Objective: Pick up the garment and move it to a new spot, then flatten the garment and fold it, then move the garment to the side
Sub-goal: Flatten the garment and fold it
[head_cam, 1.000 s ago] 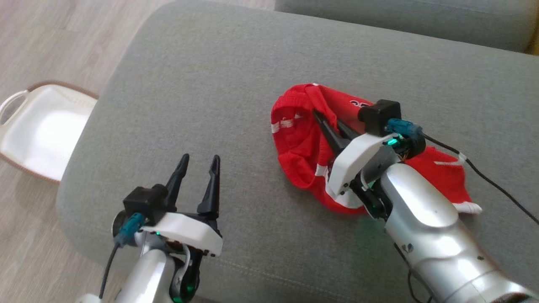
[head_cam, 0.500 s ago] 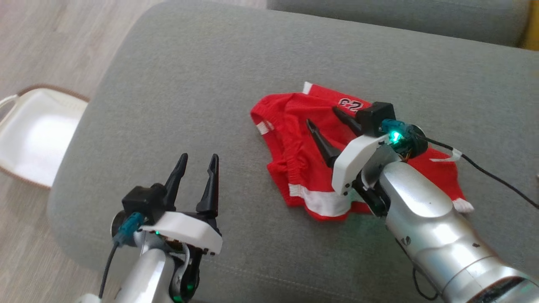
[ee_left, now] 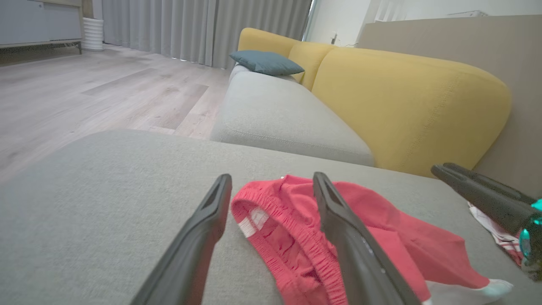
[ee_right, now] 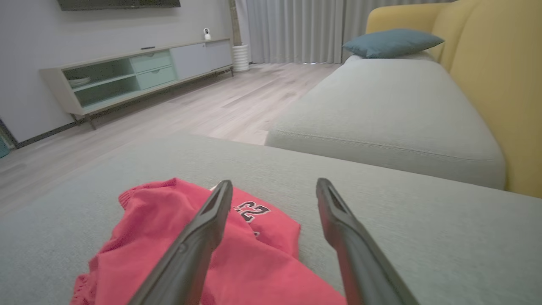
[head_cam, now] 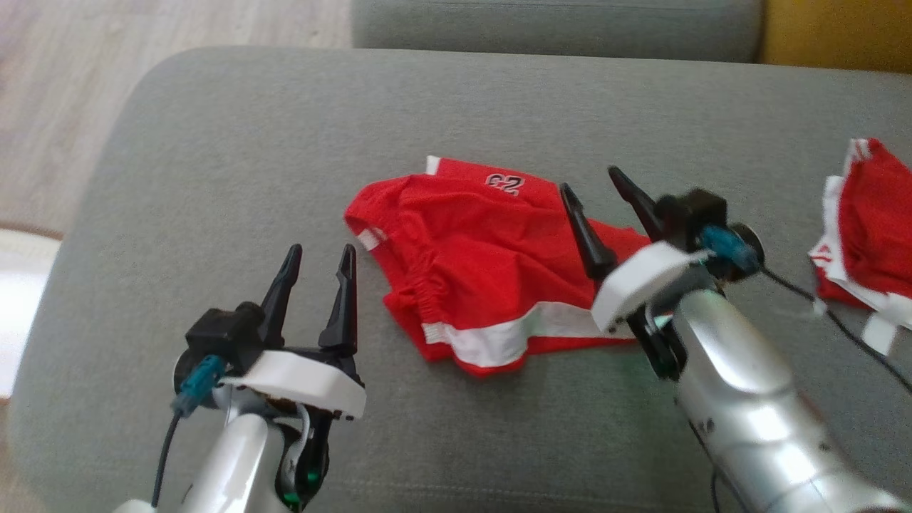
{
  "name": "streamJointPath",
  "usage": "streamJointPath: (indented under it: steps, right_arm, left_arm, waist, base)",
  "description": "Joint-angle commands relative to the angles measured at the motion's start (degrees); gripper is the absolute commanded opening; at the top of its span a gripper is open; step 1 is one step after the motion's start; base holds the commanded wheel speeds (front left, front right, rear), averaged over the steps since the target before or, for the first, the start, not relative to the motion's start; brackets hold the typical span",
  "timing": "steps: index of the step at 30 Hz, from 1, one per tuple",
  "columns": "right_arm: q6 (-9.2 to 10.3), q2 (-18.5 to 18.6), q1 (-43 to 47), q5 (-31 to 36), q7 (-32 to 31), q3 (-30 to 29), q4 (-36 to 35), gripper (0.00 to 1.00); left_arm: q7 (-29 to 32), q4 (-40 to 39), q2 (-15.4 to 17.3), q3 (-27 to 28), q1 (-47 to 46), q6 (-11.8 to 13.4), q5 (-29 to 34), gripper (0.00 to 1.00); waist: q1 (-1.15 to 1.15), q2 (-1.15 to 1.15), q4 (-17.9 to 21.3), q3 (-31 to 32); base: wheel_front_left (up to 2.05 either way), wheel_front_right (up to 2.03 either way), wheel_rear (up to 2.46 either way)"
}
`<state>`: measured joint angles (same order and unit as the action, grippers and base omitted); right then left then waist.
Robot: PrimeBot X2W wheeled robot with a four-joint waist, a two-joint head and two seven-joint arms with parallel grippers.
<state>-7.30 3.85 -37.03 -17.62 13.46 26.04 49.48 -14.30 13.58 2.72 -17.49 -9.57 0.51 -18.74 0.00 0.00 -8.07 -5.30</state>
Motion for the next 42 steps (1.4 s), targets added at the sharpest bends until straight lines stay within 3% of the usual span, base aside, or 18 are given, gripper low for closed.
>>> streamJointPath:
  steps: [1,10,17,28,36,42]
  right_arm:
    - [-0.19,-0.86,1.33,1.64,1.01,-1.01,-3.23,1.00]
    - [-0.19,-0.92,18.05,12.11,1.51,-16.54,-24.03,1.00]
    - [-0.19,-0.96,29.73,11.87,1.52,-20.39,-35.49,1.00]
    - [-0.19,-0.97,32.02,10.65,1.53,-22.00,-38.16,1.00]
    - [-0.19,-0.97,31.60,9.98,1.53,-23.31,-37.68,1.00]
    - [-0.19,-0.97,31.36,9.55,1.53,-23.48,-37.16,1.00]
  left_arm:
    - [-0.70,-2.45,0.16,2.46,-1.28,0.13,0.14,1.00]
    - [-0.70,-3.37,0.16,2.73,-0.55,-0.24,-0.20,1.00]
    - [-0.70,-3.95,0.16,3.13,0.47,-0.28,-1.06,1.00]
    - [-0.70,-3.77,0.16,1.29,0.53,-0.93,-1.74,1.00]
    - [0.48,5.26,0.24,-4.26,-0.38,-2.79,1.12,1.00]
    - [3.22,10.92,0.75,-5.75,-1.45,-2.49,1.93,1.00]
  waist:
    - [0.00,0.00,1.87,0.42]
    - [0.00,0.00,5.31,1.33]
    - [0.00,0.00,7.07,1.30]
    - [0.00,0.00,7.63,0.66]
    - [0.00,0.00,7.97,-0.07]
    - [0.00,0.00,8.22,-0.84]
  base:
    - [0.00,0.00,0.00]
    - [0.00,0.00,0.00]
    - [0.00,0.00,0.00]
    - [0.00,0.00,0.00]
    - [0.00,0.00,0.00]
    - [0.00,0.00,0.00]
